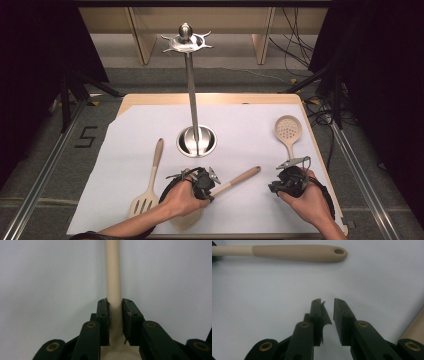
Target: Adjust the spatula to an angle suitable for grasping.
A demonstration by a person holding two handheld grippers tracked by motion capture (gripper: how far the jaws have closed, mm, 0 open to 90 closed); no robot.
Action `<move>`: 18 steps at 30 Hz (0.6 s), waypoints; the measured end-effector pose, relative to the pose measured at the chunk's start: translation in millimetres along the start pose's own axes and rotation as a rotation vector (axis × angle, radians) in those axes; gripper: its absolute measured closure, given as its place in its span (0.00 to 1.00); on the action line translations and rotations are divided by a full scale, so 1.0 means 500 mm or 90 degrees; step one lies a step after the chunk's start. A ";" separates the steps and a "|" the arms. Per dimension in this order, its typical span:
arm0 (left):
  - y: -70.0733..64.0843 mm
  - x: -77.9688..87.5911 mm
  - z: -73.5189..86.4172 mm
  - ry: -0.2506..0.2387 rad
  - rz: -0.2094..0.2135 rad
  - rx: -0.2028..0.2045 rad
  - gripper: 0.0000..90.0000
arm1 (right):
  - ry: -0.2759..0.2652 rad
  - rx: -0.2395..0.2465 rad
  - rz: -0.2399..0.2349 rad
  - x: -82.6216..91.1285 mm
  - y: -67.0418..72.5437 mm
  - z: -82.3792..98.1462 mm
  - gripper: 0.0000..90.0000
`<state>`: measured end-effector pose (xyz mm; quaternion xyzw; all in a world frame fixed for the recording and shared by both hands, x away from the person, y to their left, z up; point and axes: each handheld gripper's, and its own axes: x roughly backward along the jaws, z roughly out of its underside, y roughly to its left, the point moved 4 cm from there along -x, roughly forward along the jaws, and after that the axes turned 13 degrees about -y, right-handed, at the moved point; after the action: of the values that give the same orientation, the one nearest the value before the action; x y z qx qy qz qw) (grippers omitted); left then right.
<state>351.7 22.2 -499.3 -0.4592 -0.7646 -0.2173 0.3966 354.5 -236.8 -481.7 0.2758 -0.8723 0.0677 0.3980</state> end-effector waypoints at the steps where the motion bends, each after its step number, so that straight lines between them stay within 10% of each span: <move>1: 0.000 0.002 0.002 0.003 -0.005 -0.006 0.84 | 0.000 0.000 0.000 0.000 0.000 0.000 0.87; 18: 0.014 0.053 0.061 0.028 -0.008 0.002 0.84 | 0.005 0.005 0.001 -0.003 0.001 0.000 0.87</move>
<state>338.5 61.1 -496.3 -0.4489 -0.7591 -0.2285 0.4124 354.9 -235.6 -482.6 0.2763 -0.8708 0.0725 0.4001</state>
